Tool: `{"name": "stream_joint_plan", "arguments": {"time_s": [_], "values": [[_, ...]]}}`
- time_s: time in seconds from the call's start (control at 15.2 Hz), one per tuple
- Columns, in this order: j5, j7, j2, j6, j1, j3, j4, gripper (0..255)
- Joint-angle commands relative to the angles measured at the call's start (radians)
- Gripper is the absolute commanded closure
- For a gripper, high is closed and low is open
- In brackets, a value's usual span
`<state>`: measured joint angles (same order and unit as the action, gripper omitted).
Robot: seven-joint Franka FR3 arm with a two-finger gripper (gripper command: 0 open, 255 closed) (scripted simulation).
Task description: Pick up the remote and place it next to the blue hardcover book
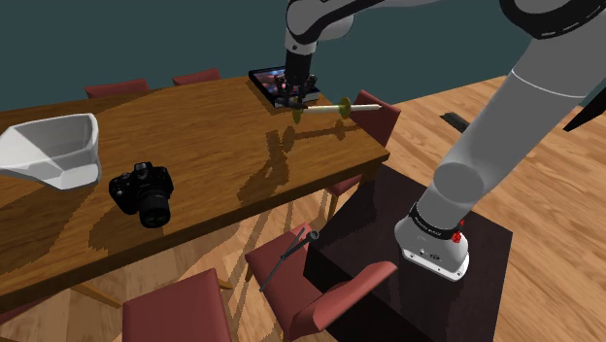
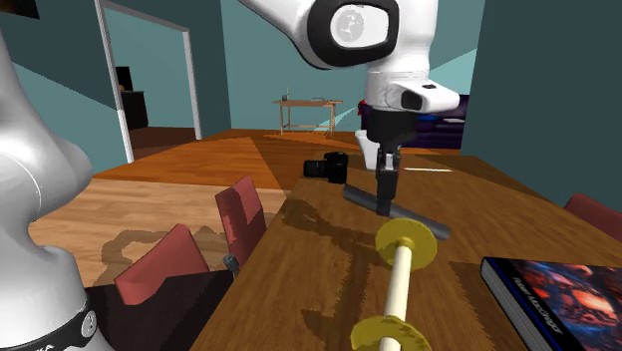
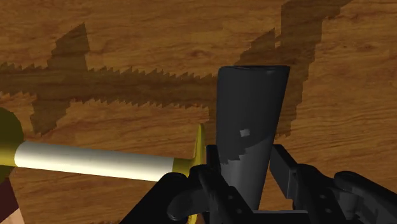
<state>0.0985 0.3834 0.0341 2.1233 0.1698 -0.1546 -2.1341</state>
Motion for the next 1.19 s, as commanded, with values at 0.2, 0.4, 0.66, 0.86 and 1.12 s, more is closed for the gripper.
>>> {"name": "stream_joint_plan", "arguments": {"time_s": [0.2, 0.4, 0.66, 0.86, 1.12], "values": [[0.002, -0.126, 0.027, -0.010, 0.060, 0.066, -0.028, 255], [0.000, -0.200, 0.025, -0.018, 0.095, 0.105, -0.024, 255], [-0.004, -0.296, 0.008, -0.030, 0.143, 0.156, -0.002, 255], [-0.004, -0.341, -0.009, -0.024, 0.165, 0.178, 0.005, 255], [-0.001, -0.346, -0.032, 0.028, 0.167, 0.176, -0.025, 255]]}}
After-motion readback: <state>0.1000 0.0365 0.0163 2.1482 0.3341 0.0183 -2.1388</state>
